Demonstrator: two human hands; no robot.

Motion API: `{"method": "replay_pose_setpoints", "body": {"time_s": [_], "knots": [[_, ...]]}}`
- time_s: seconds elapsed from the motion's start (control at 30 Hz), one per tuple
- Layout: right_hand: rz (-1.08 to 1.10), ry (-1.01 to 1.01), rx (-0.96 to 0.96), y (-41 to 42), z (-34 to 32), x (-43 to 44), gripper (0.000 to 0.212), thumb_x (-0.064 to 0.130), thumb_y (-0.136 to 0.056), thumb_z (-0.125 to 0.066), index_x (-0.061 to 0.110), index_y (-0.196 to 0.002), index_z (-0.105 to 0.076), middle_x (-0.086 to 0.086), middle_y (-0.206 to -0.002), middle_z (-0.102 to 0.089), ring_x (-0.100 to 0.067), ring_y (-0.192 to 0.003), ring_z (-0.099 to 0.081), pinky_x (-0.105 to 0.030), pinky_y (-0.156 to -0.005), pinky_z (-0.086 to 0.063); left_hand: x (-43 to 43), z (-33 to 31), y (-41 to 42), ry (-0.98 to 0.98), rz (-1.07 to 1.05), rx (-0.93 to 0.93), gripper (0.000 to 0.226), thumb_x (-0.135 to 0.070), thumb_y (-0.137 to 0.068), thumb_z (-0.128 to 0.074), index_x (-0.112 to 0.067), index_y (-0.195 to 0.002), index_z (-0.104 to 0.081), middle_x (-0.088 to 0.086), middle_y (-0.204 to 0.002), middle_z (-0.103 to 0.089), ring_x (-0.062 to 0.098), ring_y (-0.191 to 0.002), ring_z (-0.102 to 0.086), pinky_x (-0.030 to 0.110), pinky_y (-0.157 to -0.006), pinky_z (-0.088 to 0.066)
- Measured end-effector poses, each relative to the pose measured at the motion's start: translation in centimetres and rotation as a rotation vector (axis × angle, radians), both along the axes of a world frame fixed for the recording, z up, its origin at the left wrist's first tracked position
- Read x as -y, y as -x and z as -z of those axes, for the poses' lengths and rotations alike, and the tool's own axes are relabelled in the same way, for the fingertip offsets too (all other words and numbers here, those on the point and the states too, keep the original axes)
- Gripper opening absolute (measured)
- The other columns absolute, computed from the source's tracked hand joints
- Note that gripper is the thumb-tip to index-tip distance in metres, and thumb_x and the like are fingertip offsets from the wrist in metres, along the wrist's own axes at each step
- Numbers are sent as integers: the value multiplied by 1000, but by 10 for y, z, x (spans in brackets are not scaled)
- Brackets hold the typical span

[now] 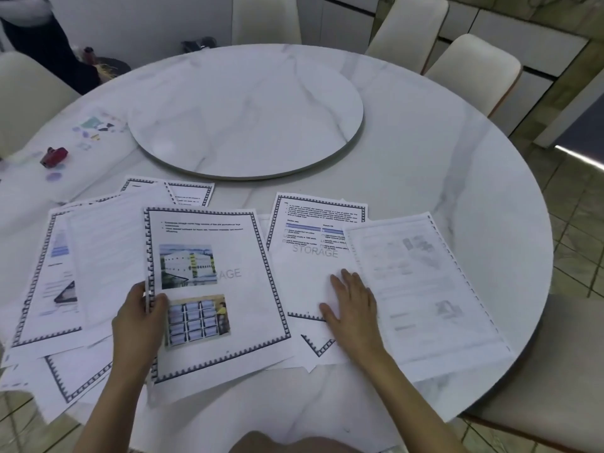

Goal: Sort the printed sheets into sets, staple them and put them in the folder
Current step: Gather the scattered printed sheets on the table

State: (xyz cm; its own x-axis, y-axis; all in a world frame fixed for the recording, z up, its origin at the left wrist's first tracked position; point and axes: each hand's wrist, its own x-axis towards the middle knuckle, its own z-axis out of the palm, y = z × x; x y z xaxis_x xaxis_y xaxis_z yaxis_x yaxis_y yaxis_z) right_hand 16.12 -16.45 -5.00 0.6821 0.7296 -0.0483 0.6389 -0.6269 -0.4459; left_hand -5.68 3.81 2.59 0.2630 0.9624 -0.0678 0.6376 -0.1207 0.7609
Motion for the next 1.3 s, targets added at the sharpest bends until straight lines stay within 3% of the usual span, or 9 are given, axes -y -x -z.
{"method": "replay_pose_setpoints", "body": {"time_s": [0.23, 0.47, 0.6, 0.77, 0.87, 1.0, 1.17, 1.3], "knots": [[55, 55, 43, -48, 3, 24, 81, 66, -76, -12, 24, -144, -27, 4, -155, -17, -16, -145, -8, -37, -116, -2, 1, 0, 5, 19, 19, -10, 25, -8, -94, -44, -3, -118, -53, 20, -110, -61, 22, -89, -46, 33, -78, -33], [136, 90, 43, -106, -5, 53, 58, 46, -91, -46, 19, -142, -34, -3, -153, -24, -22, -143, -17, -41, -115, -9, 2, 10, -4, 74, 58, -33, 27, -9, -95, -43, -3, -120, -51, 20, -115, -60, 25, -92, -48, 33, -79, -34], [157, 158, 55, -126, -10, 56, 56, 38, -92, -50, 19, -142, -33, -3, -153, -24, -24, -143, -17, -45, -114, -11, 13, 18, -15, 116, 94, -21, 26, -8, -95, -42, -3, -119, -52, 13, -109, -59, 20, -90, -46, 30, -78, -33], [131, 112, 73, -116, -19, 45, 55, 33, -92, -52, 14, -141, -35, -5, -152, -26, -24, -143, -17, -43, -114, -11, 32, 31, -37, 173, 135, 41, 29, -8, -96, -40, -4, -123, -50, 2, -102, -54, 19, -92, -49, 28, -79, -35], [14, 16, 84, -93, -20, 36, 64, 50, -81, -47, 13, -133, -47, -5, -146, -39, -26, -140, -27, -45, -111, -20, 35, 38, -47, 186, 123, 79, 29, -9, -97, -40, -4, -124, -49, 5, -109, -57, 17, -93, -49, 27, -82, -35], [-45, 33, 44, -71, -16, 27, 75, 61, -73, -40, 18, -133, -46, 0, -147, -36, -20, -138, -28, -37, -110, -20, 32, 44, -49, 192, 102, 116, 29, -12, -97, -40, -5, -124, -48, 10, -117, -59, 18, -96, -50, 28, -84, -37], [-13, 27, 143, -64, -13, 22, 68, 62, -71, -39, 19, -121, -57, -1, -137, -48, -21, -126, -44, -42, -107, -26, 28, 46, -48, 234, 92, 139, 28, -12, -97, -40, -6, -123, -49, 10, -119, -59, 18, -97, -50, 27, -84, -36], [-9, 31, 158, -67, -11, 19, 49, 47, -79, -61, 18, -119, -59, 0, -135, -50, -20, -125, -45, -40, -108, -26, 24, 47, -49, 256, 96, 149, 28, -14, -97, -41, -6, -123, -49, 9, -119, -59, 17, -98, -51, 28, -84, -36]]}}
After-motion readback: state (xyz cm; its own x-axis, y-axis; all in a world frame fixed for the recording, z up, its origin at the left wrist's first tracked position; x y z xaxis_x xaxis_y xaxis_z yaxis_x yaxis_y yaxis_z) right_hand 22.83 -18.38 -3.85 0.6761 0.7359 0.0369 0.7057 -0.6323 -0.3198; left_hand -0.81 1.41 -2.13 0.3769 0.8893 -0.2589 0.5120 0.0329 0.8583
